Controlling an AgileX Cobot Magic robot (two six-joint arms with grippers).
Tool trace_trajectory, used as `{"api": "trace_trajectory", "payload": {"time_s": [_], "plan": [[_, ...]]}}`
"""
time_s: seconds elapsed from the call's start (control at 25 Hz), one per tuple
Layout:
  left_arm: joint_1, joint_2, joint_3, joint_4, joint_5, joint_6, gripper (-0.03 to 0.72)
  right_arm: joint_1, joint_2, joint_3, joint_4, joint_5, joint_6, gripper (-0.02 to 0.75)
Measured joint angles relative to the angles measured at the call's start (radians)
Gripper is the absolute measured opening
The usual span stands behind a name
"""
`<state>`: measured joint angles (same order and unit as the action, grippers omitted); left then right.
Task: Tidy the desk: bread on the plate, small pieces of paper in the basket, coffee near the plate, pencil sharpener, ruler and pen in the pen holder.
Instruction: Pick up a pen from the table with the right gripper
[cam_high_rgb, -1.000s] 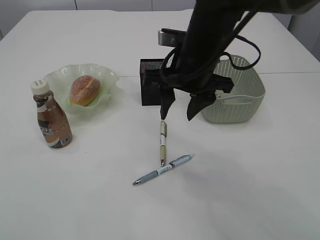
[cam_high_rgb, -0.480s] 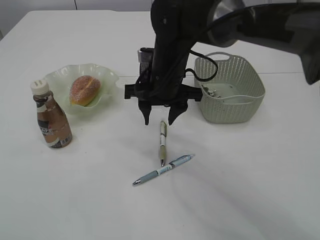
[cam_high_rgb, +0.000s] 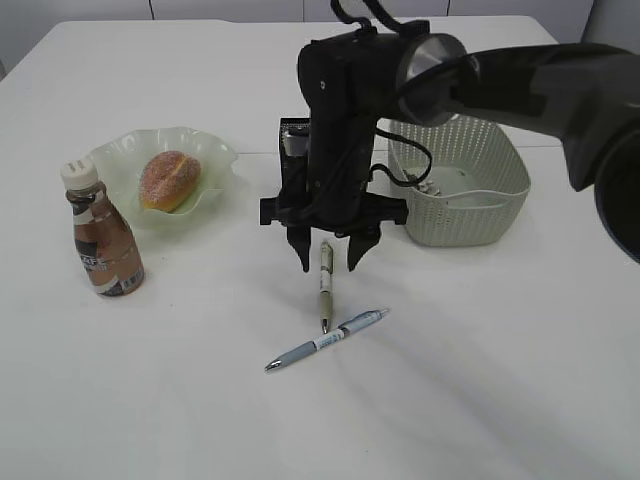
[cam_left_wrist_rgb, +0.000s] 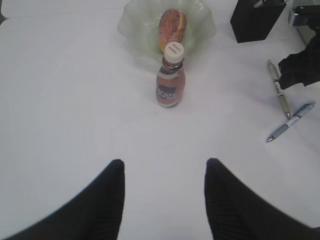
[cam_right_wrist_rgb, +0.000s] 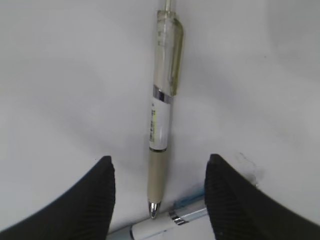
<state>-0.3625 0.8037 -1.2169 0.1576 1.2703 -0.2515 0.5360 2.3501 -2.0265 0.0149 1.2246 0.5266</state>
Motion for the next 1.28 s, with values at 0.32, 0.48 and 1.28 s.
{"api": "trace_trajectory", "payload": {"time_s": [0.32, 0.48, 1.28], "plan": [[0.000, 0.000, 0.000, -0.008, 0.000, 0.000, 0.372, 0.000, 0.035, 0.000, 0.000, 0.000, 0.002, 0.448], [0.000, 0.000, 0.000, -0.019, 0.000, 0.000, 0.372, 0.000, 0.041, -0.002, -0.003, 0.000, 0.004, 0.448], [0.000, 0.000, 0.002, -0.038, 0.000, 0.000, 0.372, 0.000, 0.126, -0.100, 0.001, 0.000, 0.006, 0.449]]}}
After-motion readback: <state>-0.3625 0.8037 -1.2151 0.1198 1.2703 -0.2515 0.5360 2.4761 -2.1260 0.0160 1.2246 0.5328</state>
